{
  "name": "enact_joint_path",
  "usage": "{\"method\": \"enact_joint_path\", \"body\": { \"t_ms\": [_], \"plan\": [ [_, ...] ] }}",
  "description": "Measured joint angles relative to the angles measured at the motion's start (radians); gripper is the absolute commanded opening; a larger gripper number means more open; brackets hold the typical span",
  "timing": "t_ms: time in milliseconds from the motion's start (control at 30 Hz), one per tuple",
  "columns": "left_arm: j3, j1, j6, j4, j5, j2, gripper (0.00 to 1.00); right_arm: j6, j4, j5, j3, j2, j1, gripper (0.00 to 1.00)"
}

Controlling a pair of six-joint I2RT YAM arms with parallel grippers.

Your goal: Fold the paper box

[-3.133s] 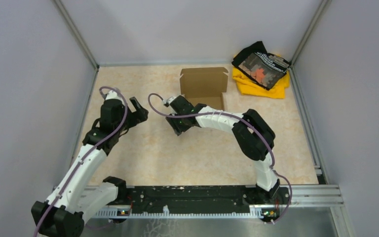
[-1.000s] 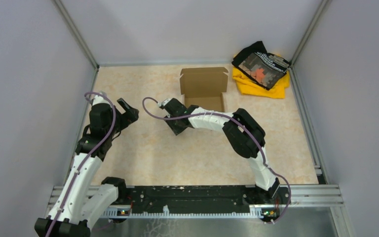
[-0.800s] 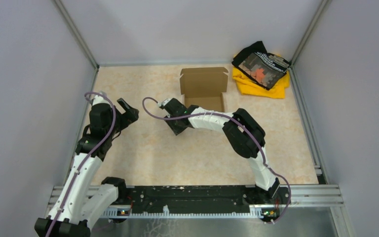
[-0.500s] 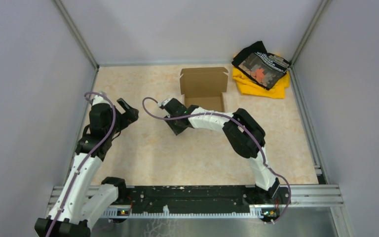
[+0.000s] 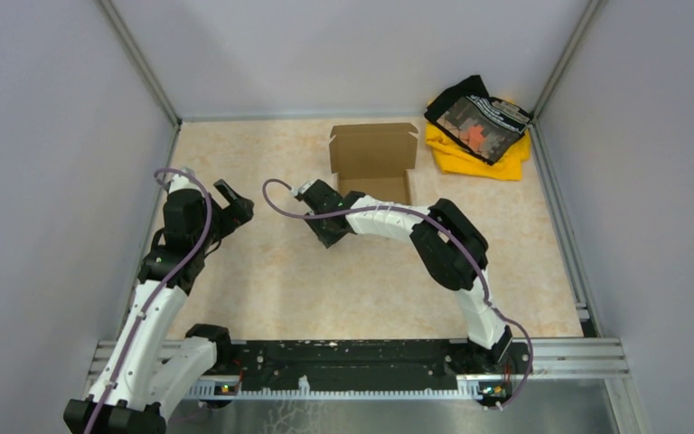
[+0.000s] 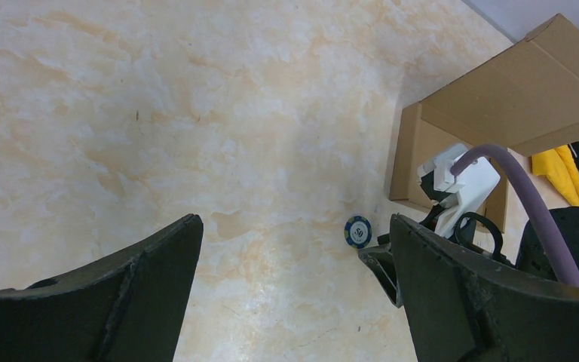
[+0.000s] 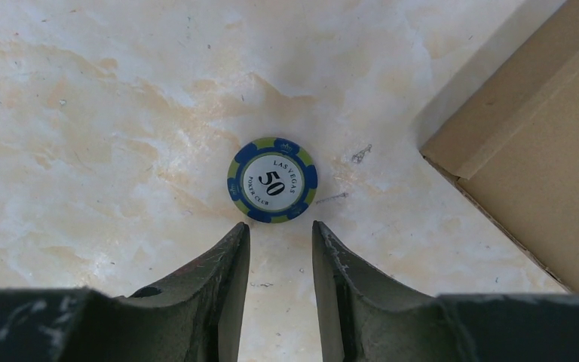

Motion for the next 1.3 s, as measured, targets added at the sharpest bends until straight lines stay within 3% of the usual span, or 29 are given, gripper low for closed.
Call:
{"method": "enact_joint_path", "body": {
  "t_ms": [100, 200, 300, 1300],
  "plan": [
    [0.0, 0.0, 0.0, 0.0, 0.0, 0.0, 0.99, 0.0, -0.008, 0.001, 0.0, 0.0, 0.0, 0.4],
    [0.0, 0.0, 0.0, 0.0, 0.0, 0.0, 0.99, -0.001, -0.008, 0.001, 0.0, 0.0, 0.0, 0.52],
    [0.0, 0.0, 0.0, 0.0, 0.0, 0.0, 0.99, 0.001, -0.008, 0.0, 0.0, 0.0, 0.0, 0.57],
    [-0.01, 0.0, 0.0, -0.001, 0.001, -0.018, 0.99, 0.0, -0.011, -0.039, 0.107, 0.074, 0.0, 0.67]
  ]
}}
